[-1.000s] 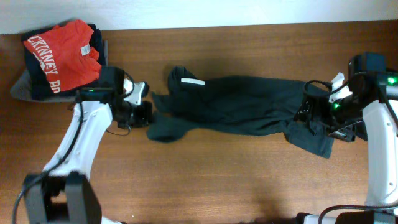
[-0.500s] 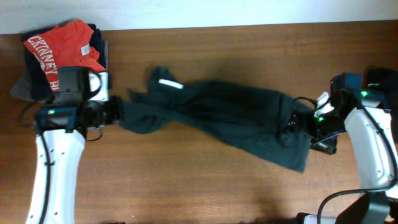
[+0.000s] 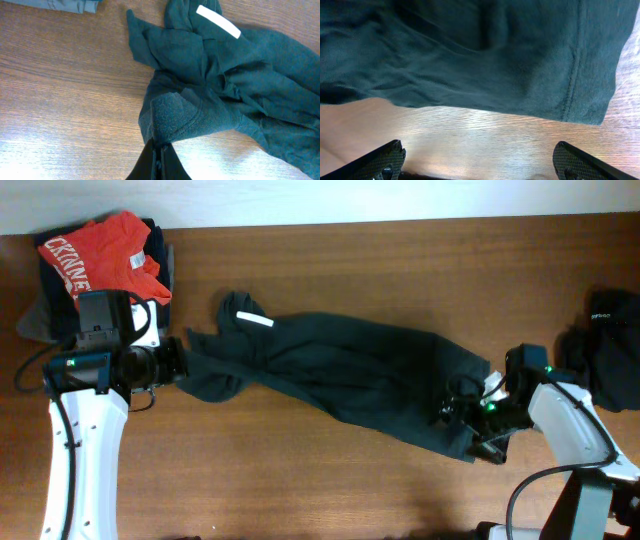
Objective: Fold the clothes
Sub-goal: 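Pull both shirt ends outward with both grippers to stretch it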
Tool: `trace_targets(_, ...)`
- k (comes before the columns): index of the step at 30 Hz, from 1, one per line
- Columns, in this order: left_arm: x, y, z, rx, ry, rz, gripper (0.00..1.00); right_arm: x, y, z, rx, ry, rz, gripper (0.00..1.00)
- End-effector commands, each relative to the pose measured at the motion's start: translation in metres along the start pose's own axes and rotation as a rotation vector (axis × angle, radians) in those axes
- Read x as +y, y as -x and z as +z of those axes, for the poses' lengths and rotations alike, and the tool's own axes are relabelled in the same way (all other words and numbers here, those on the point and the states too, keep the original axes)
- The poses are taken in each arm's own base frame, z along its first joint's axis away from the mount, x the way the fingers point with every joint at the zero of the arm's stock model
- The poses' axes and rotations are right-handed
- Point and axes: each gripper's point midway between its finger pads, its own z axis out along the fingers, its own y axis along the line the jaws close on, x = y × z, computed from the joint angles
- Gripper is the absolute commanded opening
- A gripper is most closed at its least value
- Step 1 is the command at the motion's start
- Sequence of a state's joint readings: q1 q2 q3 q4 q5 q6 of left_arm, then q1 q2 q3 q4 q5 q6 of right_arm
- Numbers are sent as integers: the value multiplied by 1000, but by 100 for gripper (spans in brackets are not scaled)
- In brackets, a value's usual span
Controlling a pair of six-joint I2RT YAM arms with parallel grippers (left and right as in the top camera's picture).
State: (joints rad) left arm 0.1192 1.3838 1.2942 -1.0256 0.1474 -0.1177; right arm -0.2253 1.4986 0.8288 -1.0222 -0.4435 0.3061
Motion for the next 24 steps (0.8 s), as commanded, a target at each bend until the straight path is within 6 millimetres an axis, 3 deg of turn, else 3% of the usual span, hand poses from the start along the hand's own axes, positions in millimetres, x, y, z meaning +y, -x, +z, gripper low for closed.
trace_targets(1, 1, 6, -11, -38, 12, -7, 1, -15, -4, 8, -2, -68, 12, 99)
trace_targets(9, 1, 6, -11, -38, 11, -7, 2, -50, 14, 1, -108, -277, 84, 99)
trace_targets(17, 1, 6, -11, -35, 12, -8, 5, -43, 15, 5, -118, -284, 45, 94)
trace_targets(24, 2, 2, -10, -20, 13, -10, 5, -51, 20, 2, -168, -366, 81, 94)
